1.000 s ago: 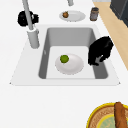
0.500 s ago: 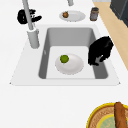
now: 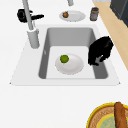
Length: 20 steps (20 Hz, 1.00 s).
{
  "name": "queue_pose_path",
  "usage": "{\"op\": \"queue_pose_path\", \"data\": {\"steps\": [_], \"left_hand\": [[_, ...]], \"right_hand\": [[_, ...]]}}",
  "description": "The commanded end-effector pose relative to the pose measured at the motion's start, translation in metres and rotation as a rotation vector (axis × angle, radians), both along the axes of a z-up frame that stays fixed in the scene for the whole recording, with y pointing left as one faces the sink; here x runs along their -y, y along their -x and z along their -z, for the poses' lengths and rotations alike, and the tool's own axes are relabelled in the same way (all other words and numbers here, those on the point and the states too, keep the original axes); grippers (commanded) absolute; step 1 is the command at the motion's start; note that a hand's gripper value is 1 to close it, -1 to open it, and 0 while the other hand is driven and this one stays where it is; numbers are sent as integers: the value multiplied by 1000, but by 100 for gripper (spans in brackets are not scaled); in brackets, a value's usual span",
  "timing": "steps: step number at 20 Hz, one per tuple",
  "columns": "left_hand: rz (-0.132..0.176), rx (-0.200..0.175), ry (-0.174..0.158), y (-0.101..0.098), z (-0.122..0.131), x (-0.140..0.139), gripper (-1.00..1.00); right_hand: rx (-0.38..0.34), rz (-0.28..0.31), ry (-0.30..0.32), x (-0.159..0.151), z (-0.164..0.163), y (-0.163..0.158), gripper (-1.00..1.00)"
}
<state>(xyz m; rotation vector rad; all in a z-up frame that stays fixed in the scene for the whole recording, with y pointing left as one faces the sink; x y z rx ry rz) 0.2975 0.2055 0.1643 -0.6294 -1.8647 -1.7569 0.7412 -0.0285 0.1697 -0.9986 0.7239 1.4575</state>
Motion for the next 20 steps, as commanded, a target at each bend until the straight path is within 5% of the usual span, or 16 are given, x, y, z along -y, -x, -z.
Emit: {"op": "queue_pose_path", "data": {"steps": [1, 5, 7, 8, 14, 20], "left_hand": [[0, 0, 0, 0, 0, 0, 0], [0, 0, 0, 0, 0, 0, 0], [0, 0, 0, 0, 0, 0, 0], [0, 0, 0, 0, 0, 0, 0], [0, 0, 0, 0, 0, 0, 0], [0, 0, 0, 0, 0, 0, 0]], "right_hand": [[-56, 0, -124, 4, 0, 0, -100], [-33, -37, -216, 7, -8, -9, -100], [-17, -68, -195, 17, -2, -1, -100], [-23, -15, -170, 10, -2, -3, -100], [22, -29, -189, 1, -25, -12, -100], [-19, -29, -318, 5, -51, -11, -100]]}}
